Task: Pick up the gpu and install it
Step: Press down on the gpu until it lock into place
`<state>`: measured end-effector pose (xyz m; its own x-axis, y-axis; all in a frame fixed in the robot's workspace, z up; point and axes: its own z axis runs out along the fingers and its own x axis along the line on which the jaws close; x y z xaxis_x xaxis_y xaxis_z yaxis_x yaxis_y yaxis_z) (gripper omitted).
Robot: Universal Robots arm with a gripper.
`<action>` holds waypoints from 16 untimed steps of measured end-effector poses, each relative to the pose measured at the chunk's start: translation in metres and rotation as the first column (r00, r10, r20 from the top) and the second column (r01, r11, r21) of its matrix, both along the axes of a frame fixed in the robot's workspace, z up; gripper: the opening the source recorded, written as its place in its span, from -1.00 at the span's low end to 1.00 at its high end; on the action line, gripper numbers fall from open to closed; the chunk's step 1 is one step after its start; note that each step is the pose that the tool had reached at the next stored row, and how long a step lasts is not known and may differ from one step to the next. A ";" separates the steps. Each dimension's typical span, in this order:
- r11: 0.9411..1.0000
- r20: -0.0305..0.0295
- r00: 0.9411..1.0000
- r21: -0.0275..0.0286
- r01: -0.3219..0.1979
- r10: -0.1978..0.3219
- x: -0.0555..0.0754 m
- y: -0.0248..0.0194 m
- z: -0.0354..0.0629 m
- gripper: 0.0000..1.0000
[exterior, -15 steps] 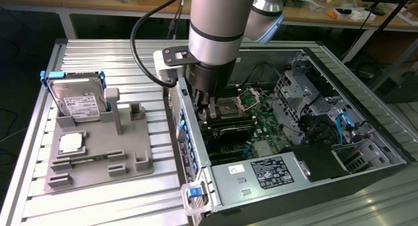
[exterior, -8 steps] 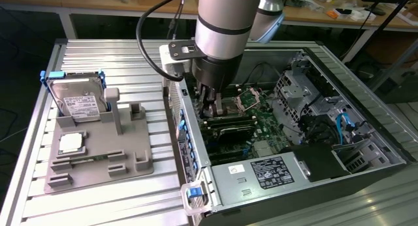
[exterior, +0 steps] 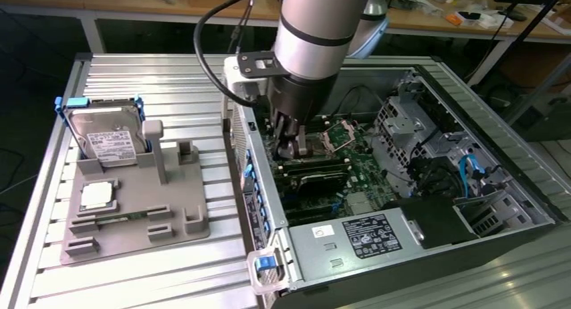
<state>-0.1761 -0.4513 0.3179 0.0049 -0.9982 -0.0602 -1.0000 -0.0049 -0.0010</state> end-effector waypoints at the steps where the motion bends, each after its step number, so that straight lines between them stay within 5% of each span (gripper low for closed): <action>1: 1.000 -0.010 1.000 0.002 0.000 0.000 0.001 0.0000 0.0000 -0.79; 4: 1.000 -0.033 0.999 0.012 0.000 0.000 0.006 0.0000 -0.0006 -0.79; 9: 1.000 -0.042 0.999 0.023 0.002 -0.001 0.016 -0.0001 -0.0046 -0.79; 12: 1.000 -0.059 0.998 0.023 0.002 -0.001 0.018 -0.0017 -0.0054 -0.79; 14: 1.000 -0.079 0.997 0.025 0.003 -0.001 0.019 -0.0017 -0.0055 -0.79; 16: 1.000 -0.106 0.994 0.027 0.004 -0.001 0.020 -0.0017 -0.0055 -0.79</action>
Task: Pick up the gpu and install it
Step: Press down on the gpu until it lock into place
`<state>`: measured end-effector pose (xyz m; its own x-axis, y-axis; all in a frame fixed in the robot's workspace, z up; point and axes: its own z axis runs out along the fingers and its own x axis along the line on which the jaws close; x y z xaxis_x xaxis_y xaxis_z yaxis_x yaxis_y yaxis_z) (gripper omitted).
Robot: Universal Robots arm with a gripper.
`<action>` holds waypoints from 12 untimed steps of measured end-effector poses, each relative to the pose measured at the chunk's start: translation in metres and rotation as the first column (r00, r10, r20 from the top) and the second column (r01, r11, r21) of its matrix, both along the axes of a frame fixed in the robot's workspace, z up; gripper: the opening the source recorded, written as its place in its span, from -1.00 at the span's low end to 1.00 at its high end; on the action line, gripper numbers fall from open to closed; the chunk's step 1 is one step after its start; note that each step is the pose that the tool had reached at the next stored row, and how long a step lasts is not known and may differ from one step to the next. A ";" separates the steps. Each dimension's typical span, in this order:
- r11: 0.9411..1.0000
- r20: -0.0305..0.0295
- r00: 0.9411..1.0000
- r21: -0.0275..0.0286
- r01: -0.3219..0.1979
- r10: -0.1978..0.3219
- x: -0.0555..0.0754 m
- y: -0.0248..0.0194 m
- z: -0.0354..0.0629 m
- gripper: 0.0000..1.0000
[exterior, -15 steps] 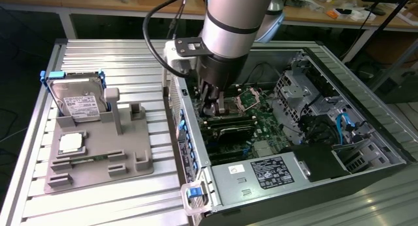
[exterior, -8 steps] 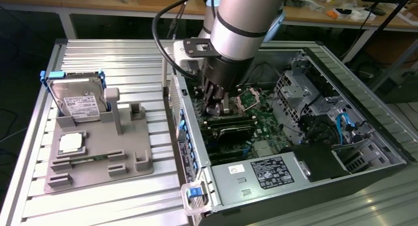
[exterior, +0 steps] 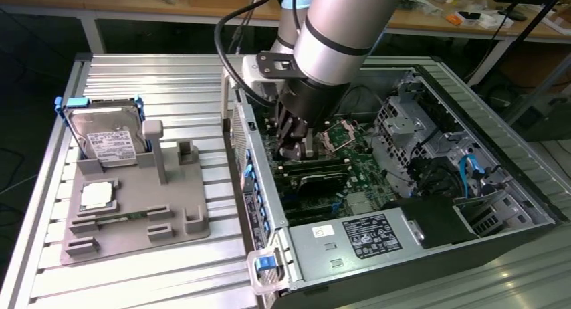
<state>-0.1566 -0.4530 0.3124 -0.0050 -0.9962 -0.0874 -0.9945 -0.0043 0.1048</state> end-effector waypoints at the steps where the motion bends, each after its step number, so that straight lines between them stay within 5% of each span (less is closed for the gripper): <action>1: 1.000 -0.014 1.000 0.000 0.000 0.000 0.000 0.0000 0.0000 -0.79; 6: 1.000 -0.081 0.997 0.002 0.001 -0.001 0.002 -0.0007 0.0001 -0.79; 8: 1.000 -0.092 0.996 0.003 0.001 -0.001 0.002 -0.0039 -0.0002 -0.79; 12: 1.000 -0.102 0.995 0.005 0.001 -0.001 0.003 -0.0134 -0.0011 -0.79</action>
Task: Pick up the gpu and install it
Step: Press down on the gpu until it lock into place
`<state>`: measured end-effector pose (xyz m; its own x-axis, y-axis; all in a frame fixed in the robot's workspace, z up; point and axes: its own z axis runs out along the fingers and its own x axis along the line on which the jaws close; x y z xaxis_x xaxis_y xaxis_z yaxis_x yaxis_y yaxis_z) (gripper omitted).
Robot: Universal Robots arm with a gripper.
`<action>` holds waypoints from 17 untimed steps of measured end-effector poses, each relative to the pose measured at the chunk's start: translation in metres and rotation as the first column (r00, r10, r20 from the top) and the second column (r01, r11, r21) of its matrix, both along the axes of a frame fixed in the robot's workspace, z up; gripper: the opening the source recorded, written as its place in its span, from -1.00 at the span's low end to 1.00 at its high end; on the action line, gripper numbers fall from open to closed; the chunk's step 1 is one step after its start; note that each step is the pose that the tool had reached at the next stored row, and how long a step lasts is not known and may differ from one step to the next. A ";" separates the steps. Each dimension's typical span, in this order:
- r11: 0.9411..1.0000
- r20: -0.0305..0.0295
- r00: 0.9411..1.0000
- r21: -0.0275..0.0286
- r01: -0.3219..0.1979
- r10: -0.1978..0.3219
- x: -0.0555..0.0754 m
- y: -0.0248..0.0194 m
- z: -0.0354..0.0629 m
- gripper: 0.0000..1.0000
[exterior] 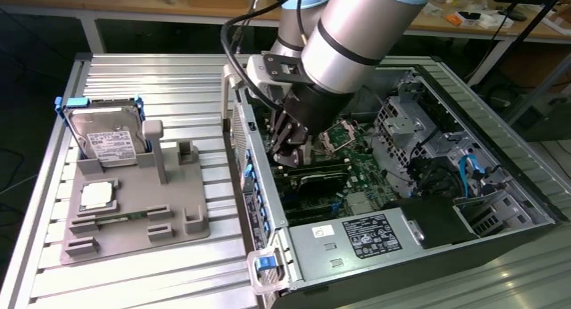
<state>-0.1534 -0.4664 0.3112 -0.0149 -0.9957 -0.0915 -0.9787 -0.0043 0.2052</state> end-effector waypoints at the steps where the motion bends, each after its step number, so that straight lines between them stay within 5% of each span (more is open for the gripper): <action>1: 1.000 -0.003 1.000 0.001 0.000 0.000 0.000 -0.0022 -0.0002 -0.79; 6: 1.000 -0.018 1.000 0.002 0.001 -0.001 0.006 -0.0035 -0.0015 -0.79; 10: 1.000 -0.042 0.999 0.005 0.006 -0.005 0.009 -0.0035 -0.0028 -0.79; 12: 1.000 -0.062 0.998 0.009 0.008 -0.008 0.012 -0.0035 -0.0036 -0.79; 17: 1.000 -0.067 0.998 0.019 0.010 -0.009 0.012 -0.0045 -0.0066 -0.79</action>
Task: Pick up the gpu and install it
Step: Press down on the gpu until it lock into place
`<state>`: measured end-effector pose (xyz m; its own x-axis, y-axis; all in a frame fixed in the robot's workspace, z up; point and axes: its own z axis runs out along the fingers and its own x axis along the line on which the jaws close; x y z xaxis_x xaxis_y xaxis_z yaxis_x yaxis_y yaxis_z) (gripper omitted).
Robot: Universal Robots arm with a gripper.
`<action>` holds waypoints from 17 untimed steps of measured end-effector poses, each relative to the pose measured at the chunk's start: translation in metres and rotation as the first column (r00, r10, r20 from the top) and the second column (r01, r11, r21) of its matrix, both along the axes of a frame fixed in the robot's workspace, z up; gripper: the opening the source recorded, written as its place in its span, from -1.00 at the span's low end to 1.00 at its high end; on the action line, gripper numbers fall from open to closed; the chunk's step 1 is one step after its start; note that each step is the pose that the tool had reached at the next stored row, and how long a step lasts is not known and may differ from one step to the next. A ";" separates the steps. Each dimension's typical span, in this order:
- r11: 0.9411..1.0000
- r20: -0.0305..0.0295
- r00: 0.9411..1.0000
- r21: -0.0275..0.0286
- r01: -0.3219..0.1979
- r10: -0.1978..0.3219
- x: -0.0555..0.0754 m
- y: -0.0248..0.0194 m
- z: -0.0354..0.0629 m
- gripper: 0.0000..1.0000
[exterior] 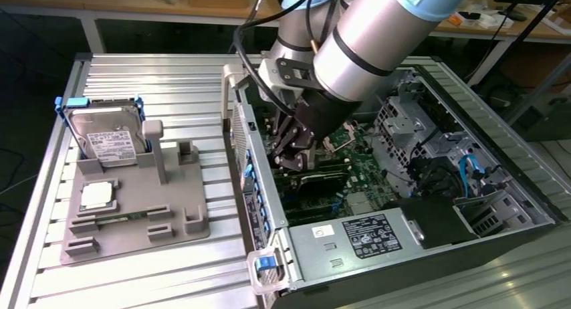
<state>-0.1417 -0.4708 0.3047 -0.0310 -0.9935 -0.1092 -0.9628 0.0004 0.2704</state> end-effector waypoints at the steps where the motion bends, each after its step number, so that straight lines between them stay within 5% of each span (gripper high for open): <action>1: 1.000 0.000 1.000 0.002 0.000 0.000 0.000 -0.0001 -0.0006 -0.79; 4: 1.000 -0.001 1.000 0.009 0.001 -0.001 0.000 -0.0003 -0.0018 -0.79; 9: 1.000 -0.003 1.000 0.028 0.003 -0.003 -0.004 -0.0013 -0.0033 -0.79; 12: 0.999 -0.017 1.000 0.038 0.003 -0.002 -0.004 -0.0054 -0.0041 -0.79; 17: 0.999 -0.032 0.999 0.048 0.004 -0.003 -0.004 -0.0132 -0.0041 -0.79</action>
